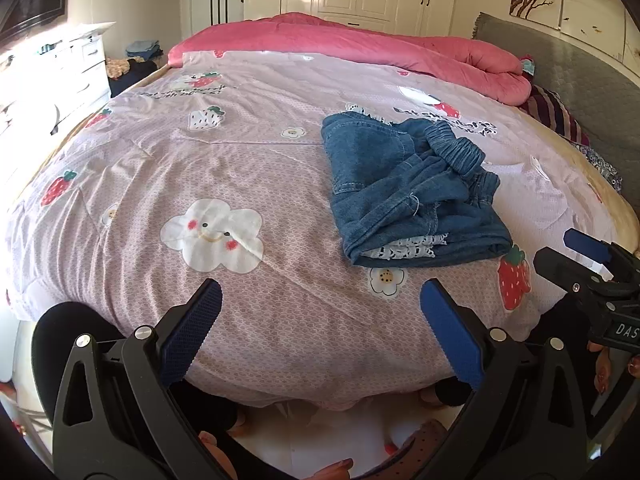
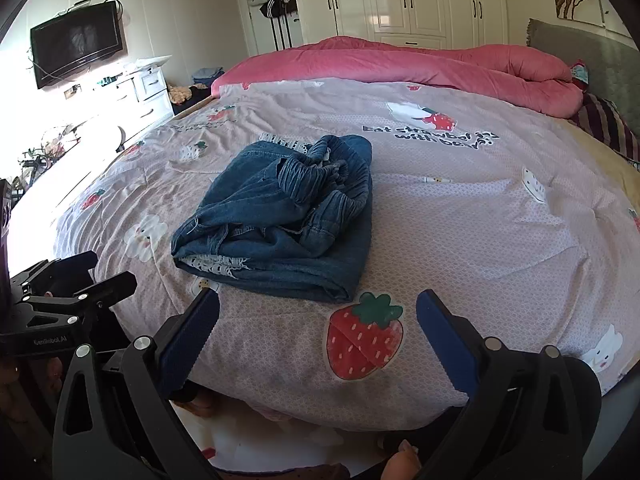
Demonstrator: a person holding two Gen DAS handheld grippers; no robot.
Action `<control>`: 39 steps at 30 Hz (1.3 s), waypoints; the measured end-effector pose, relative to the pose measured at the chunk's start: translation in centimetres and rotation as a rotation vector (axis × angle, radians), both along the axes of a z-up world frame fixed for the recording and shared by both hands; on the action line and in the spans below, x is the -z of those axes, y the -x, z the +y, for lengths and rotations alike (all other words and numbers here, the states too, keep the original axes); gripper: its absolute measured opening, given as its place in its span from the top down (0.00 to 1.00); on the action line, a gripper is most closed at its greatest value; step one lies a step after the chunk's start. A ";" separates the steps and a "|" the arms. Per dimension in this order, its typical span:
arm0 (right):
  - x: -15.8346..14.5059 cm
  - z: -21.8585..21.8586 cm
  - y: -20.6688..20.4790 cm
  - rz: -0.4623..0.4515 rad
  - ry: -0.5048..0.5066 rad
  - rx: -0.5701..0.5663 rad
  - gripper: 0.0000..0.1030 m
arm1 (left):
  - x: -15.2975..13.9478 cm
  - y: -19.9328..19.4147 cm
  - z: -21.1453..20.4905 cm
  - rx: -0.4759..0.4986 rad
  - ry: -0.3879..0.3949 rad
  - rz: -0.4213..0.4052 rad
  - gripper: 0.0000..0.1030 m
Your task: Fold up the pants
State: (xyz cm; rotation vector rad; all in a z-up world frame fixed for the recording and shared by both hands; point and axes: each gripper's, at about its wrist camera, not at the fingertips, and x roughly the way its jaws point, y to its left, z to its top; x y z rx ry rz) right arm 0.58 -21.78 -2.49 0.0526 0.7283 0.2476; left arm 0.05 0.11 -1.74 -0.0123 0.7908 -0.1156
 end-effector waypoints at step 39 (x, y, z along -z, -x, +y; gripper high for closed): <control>0.1 -0.2 0.0 0.005 0.013 0.014 0.04 | -0.4 0.2 0.0 -0.014 -0.017 -0.006 0.09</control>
